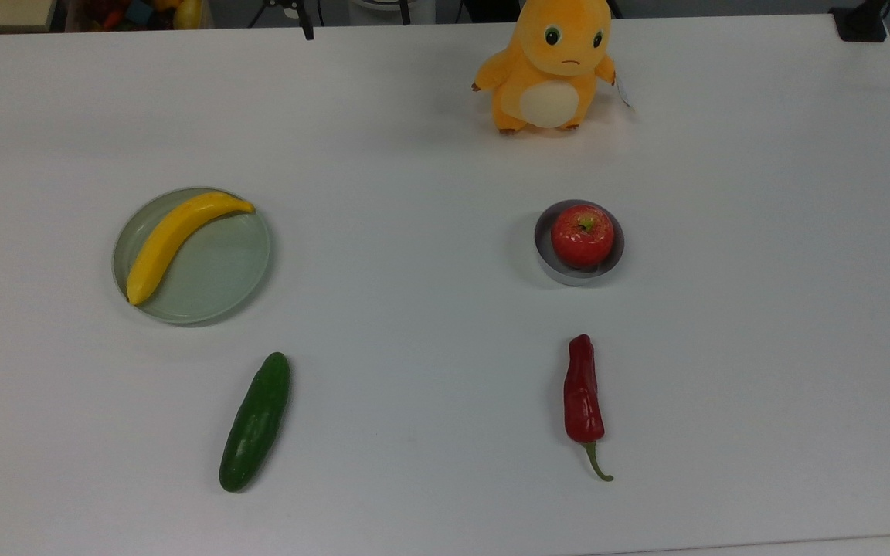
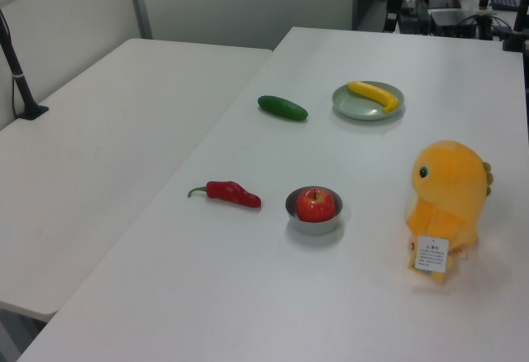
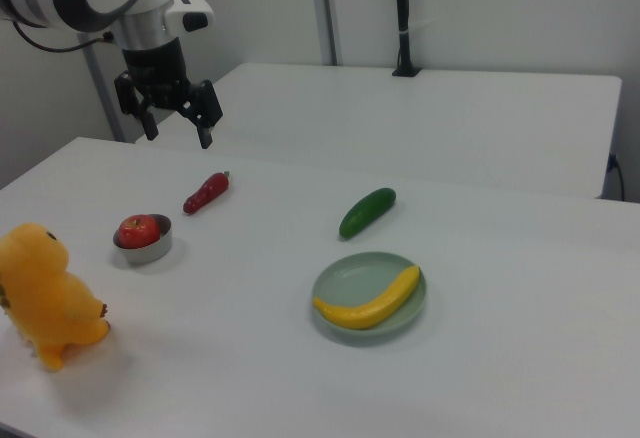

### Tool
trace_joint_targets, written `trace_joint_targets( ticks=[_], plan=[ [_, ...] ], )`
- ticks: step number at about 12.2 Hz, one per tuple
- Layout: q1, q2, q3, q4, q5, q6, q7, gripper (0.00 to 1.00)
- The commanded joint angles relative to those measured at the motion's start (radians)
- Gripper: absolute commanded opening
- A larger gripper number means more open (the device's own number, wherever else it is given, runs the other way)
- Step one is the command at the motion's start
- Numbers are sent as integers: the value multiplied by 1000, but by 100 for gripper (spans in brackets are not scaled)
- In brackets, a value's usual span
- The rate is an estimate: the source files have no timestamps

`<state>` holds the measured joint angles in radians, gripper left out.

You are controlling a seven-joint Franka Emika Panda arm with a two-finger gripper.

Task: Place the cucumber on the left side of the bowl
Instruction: 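Move the open gripper from rest toward the green cucumber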

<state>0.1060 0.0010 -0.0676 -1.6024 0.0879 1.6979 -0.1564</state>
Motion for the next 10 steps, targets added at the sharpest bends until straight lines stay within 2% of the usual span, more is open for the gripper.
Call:
trace_joint_targets(
  ticks=[1,10],
  plan=[
    [3,-29,-14,-31,-17,-1,-9,100],
    [1,-29,-15,-31,-16,-10,-20,100]
  ],
)
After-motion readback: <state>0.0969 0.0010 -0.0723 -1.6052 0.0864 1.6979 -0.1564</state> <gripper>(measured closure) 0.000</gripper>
